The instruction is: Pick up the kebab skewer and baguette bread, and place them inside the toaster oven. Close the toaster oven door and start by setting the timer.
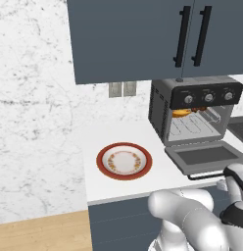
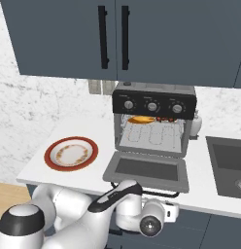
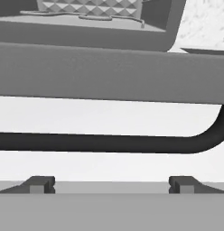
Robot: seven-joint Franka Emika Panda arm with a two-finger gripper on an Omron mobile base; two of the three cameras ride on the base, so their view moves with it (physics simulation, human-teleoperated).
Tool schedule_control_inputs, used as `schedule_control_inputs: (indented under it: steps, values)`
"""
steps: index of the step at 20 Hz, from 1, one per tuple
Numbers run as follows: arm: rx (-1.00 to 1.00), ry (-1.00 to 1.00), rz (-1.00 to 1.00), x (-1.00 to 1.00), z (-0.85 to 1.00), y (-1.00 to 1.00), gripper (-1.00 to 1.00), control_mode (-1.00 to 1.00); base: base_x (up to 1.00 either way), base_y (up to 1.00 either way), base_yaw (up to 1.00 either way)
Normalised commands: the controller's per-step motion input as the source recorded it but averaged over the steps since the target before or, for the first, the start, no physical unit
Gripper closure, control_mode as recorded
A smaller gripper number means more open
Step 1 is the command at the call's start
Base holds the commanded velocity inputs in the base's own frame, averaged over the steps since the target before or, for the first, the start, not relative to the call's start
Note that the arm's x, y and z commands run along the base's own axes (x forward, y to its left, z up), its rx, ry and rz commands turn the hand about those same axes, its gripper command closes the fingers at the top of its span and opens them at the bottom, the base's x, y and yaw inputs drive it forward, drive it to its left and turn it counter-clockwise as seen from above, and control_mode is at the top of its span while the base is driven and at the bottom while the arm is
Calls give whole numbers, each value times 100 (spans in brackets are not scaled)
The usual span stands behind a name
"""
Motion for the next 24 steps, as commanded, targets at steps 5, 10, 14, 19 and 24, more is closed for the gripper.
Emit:
schedule_control_inputs:
  steps: [5,10,14,19,24]
  values:
    - [0,0,0,12,5,4,-100,-100,0,0,0]
    - [0,0,0,12,0,0,-100,-100,0,0,0]
    - [0,0,0,4,5,0,-100,-100,0,0,0]
    - [0,0,0,0,7,0,-100,-100,0,0,0]
    - [0,0,0,2,0,0,-100,-100,0,0,0]
